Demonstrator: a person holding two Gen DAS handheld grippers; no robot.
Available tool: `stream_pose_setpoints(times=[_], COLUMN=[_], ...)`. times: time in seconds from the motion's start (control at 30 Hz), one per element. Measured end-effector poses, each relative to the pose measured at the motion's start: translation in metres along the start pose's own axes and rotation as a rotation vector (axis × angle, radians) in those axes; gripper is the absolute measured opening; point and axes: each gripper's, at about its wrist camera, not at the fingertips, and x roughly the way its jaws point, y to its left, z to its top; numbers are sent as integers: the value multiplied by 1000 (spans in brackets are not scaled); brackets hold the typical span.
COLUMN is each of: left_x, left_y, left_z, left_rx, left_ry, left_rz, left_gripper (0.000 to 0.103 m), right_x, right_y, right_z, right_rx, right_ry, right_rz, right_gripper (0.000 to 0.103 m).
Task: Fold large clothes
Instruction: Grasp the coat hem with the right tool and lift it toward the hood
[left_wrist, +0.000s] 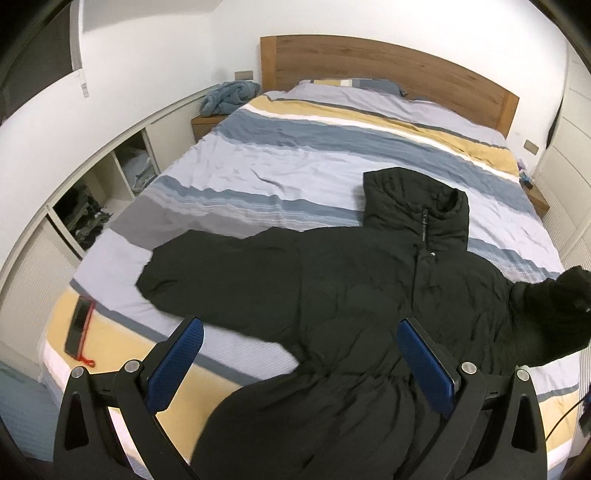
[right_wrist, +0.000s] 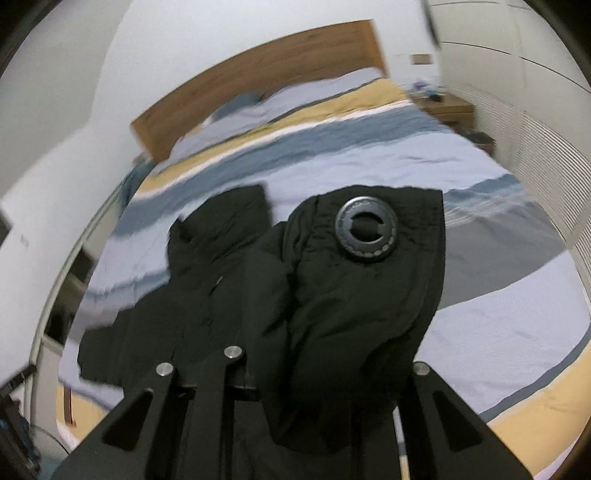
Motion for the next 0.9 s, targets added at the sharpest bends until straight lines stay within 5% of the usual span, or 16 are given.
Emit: stream_pose_setpoints(times=[0.33, 0.83, 0.9], left_x=[-66, -141, -145], left_y=[61, 125, 126], left_z=[-2, -3, -4], left_rx=[-76, -189, -202], left_ry=[-43, -115, -117], left_rz=[86, 244, 247], left_gripper=[102, 102, 102], right_x=[21, 66, 67], right_y=[77, 164, 171], right_z=[-66, -161, -170], right_rx=[-161, -575, -592], right_ry=[152, 371, 393], right_rz=[1, -41, -17], right_gripper=[19, 22, 30])
